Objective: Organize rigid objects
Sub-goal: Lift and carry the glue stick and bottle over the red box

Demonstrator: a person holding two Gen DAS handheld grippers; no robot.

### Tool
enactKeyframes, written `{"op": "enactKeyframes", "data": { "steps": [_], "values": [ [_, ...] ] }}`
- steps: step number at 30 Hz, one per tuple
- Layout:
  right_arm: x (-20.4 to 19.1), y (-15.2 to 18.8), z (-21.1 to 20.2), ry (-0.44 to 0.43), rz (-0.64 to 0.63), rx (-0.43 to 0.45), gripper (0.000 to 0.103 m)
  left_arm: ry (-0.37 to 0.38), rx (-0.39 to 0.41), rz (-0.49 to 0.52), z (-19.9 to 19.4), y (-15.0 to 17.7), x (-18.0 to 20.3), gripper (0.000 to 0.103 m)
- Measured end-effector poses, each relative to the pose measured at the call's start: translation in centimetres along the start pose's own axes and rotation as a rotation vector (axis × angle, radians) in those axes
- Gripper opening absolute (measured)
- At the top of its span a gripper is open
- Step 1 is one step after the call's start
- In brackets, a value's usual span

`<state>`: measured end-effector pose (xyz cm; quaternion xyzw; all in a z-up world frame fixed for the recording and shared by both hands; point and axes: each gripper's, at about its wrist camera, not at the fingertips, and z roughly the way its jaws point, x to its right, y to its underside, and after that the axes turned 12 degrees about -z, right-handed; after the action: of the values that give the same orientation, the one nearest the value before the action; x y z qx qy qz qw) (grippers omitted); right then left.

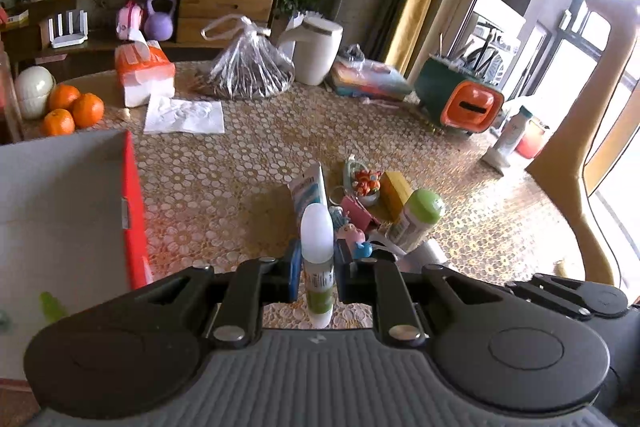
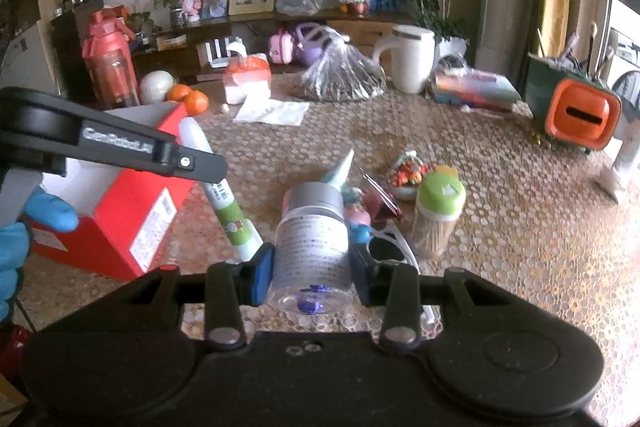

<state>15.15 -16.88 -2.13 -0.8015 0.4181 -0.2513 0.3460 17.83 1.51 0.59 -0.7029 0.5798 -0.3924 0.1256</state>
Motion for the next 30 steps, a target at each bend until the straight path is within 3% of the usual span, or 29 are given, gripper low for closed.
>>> {"op": "enactKeyframes", "data": {
  "steps": [8, 18, 23, 30],
  "values": [
    [-2.6, -3.1, -0.6, -0.038, -0.053, 0.021, 0.04, -0.006, 0.011, -0.001, -6.2, -2.2, -2.0, 0.017],
    [-7.6, -7.7, -0.3, -0.083, -0.153, 0.086, 0.04, -0.066, 0.115, 0.015, -13.7, -5.2, -5.7, 0.017],
    [-10.1, -9.3, 1.5, -0.125, -0.172, 0.081, 0.04, -0.133, 0.132, 0.016, -15.1, -6.2, -8.1, 0.017],
    [-14.0, -10.6, 4.7, -0.183, -0.209, 0.055, 0.04, -0.234, 0.092, 0.025, -15.0, -6.7, -11.7, 0.017]
  ]
}}
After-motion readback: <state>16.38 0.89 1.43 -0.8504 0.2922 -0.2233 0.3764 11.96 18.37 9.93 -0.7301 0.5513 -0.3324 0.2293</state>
